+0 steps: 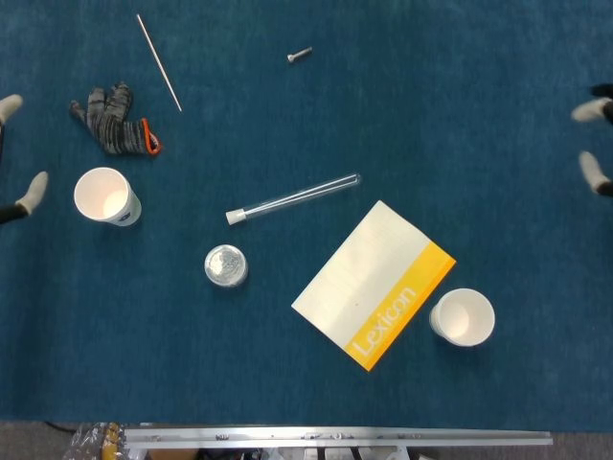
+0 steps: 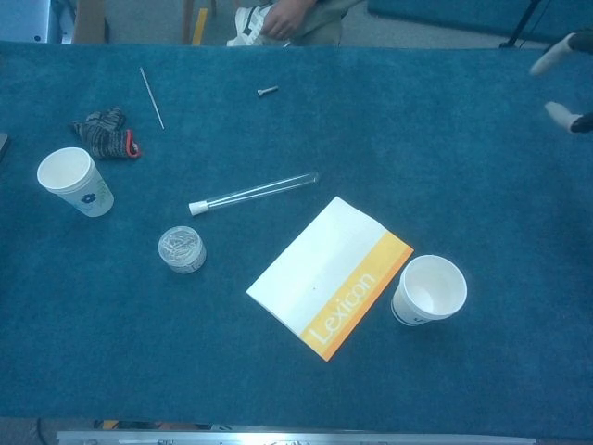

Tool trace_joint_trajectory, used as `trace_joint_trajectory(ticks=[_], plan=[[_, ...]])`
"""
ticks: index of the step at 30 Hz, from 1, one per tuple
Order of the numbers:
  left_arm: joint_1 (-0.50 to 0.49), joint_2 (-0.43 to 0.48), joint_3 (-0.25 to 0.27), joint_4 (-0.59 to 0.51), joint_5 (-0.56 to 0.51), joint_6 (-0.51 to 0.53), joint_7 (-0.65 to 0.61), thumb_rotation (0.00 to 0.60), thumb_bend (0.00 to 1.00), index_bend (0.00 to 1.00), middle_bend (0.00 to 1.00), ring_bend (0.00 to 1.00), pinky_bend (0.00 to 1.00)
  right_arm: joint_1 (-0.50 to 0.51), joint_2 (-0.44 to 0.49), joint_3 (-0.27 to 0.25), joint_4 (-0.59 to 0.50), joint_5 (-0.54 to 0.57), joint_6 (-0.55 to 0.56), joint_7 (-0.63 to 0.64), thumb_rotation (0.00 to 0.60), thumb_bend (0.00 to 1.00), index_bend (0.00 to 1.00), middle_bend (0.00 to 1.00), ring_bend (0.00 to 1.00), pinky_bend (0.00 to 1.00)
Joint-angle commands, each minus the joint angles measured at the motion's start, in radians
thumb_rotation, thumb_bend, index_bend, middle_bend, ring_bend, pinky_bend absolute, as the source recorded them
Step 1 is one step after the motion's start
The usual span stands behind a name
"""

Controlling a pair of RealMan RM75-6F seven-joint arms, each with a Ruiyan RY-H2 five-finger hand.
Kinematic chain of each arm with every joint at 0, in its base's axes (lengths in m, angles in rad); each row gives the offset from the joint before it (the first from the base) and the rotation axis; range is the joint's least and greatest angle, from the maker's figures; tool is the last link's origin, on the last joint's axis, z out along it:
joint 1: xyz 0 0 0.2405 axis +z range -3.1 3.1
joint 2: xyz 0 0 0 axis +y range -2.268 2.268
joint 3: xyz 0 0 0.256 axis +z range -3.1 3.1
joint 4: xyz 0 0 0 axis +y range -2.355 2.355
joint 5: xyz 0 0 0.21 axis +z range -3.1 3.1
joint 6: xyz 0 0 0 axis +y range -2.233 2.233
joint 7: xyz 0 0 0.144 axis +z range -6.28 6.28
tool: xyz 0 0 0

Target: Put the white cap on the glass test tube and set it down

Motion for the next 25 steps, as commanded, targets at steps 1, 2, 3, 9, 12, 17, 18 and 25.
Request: trace_joint_trajectory(ticks=[1, 2, 3, 9, 12, 17, 18, 25], plan=[[0.036, -0.015, 0.008, 0.016, 0.012, 0.040, -0.010, 0.347, 0.29, 0.17, 0.06, 0.00, 0.00, -0.057, 0.035, -0.029, -0.014, -0.040, 0.045, 0.026, 0.600, 0.35, 0.36, 0.24, 0.11, 0.16], [0.049, -0.020, 0.011, 0.024, 0.017, 0.055, -0.011, 0.343, 0.29, 0.17, 0.07, 0.00, 0.00, -0.075, 0.045, -0.035, -0.022, -0.049, 0.058, 0.032, 0.600, 0.35, 0.36, 0.24, 0.11, 0.16], [0.059, -0.023, 0.014, 0.029, 0.019, 0.065, -0.012, 0.334, 0.29, 0.17, 0.07, 0.00, 0.00, -0.088, 0.052, -0.038, -0.028, -0.055, 0.069, 0.036, 0.600, 0.35, 0.36, 0.24, 0.11, 0.16], [0.118, -0.031, 0.031, 0.042, 0.052, 0.125, -0.019, 0.318, 0.29, 0.17, 0.08, 0.00, 0.00, -0.164, 0.095, -0.058, -0.061, -0.087, 0.126, 0.037, 0.600, 0.35, 0.38, 0.24, 0.11, 0.16], [0.141, -0.034, 0.037, 0.041, 0.073, 0.150, -0.016, 0.314, 0.29, 0.17, 0.08, 0.00, 0.00, -0.193, 0.112, -0.060, -0.076, -0.095, 0.146, 0.031, 0.600, 0.35, 0.38, 0.24, 0.11, 0.16], [0.160, -0.042, 0.035, 0.042, 0.094, 0.167, -0.008, 0.307, 0.29, 0.17, 0.08, 0.00, 0.00, -0.219, 0.127, -0.050, -0.078, -0.093, 0.152, 0.022, 0.600, 0.35, 0.38, 0.24, 0.11, 0.16], [0.162, -0.043, 0.034, 0.043, 0.095, 0.166, -0.008, 0.305, 0.29, 0.17, 0.08, 0.00, 0.00, -0.223, 0.128, -0.047, -0.077, -0.092, 0.153, 0.019, 0.600, 0.35, 0.38, 0.24, 0.11, 0.16], [0.169, -0.050, 0.018, 0.047, 0.096, 0.157, -0.013, 0.304, 0.29, 0.17, 0.08, 0.00, 0.00, -0.248, 0.134, -0.023, -0.080, -0.086, 0.161, 0.021, 0.600, 0.35, 0.38, 0.24, 0.11, 0.16]])
